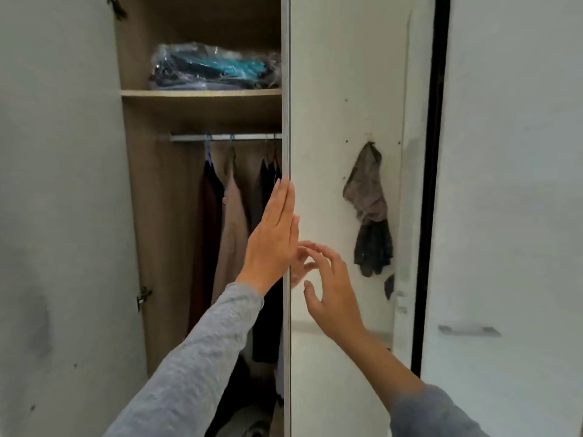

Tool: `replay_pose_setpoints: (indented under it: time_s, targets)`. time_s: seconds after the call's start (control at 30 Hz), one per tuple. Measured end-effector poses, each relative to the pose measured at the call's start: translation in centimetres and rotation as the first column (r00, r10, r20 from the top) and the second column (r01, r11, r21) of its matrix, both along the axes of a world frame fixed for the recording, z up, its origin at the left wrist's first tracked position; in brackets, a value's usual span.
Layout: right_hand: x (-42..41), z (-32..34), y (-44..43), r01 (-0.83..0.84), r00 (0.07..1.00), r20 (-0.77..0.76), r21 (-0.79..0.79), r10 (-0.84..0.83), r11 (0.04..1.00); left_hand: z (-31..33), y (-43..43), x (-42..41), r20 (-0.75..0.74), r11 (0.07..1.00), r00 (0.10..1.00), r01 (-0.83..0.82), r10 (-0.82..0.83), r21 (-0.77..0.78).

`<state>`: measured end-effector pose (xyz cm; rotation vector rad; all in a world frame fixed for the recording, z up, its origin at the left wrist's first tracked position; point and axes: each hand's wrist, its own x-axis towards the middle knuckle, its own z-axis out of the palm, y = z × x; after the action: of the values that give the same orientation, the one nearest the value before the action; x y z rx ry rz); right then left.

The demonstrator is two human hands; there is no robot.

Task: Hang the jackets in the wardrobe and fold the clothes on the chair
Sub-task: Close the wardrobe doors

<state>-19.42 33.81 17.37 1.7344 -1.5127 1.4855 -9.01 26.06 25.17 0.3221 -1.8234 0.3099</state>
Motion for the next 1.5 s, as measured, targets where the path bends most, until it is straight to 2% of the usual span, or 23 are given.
replay_pose_setpoints:
  time_s: [0.17, 0.3, 0.43, 0.63, 0.8, 0.9, 1.1, 1.27, 1.5]
  targets:
    - [-1.9, 1.0, -6.2, 0.022, 0.999, 0.024, 0.056, -0.024, 0.998, -1.0, -5.8, 0.2, 0.029, 0.972, 0.974, -0.227, 0.226, 0.054]
    - [-3.8, 3.1, -10.1, 0.104, 0.994, -0.046, 0.021, -0.103, 0.994, -2.2, -10.1, -0.9, 0.083, 0.936, 0.936, -0.347, 0.341, 0.066]
    - [-6.1, 5.5, -13.5, 0.212, 0.977, -0.02, 0.015, -0.212, 0.977, -2.1, -14.3, -2.6, 0.093, 0.891, 0.895, -0.444, 0.436, 0.09]
    - [-9.5, 7.4, -17.6, 0.371, 0.927, -0.036, -0.033, -0.372, 0.928, -1.9, -19.9, -5.5, 0.107, 0.906, 0.91, -0.41, 0.4, 0.104]
    - [-12.3, 6.1, -21.4, 0.536, 0.826, -0.199, -0.007, -0.527, 0.844, -2.1, -23.3, -8.7, 0.154, 0.944, 0.942, -0.314, 0.297, 0.104]
    - [-13.2, 5.4, -22.8, 0.589, 0.787, -0.237, 0.012, -0.57, 0.808, -2.5, -24.6, -10.4, 0.141, 0.947, 0.95, -0.297, 0.279, 0.125]
    - [-13.8, 4.0, -24.6, 0.63, 0.731, -0.239, -0.123, -0.639, 0.767, -3.3, -26.1, -11.9, 0.031, 0.956, 0.959, -0.283, 0.282, 0.072]
    - [-14.4, 3.5, -26.0, 0.631, 0.723, -0.212, -0.187, -0.658, 0.753, -3.9, -27.0, -12.4, -0.04, 0.96, 0.96, -0.277, 0.278, 0.036]
    - [-14.8, 3.1, -26.9, 0.648, 0.693, -0.191, -0.258, -0.695, 0.717, -4.0, -27.5, -12.6, -0.053, 0.957, 0.956, -0.29, 0.29, 0.012]
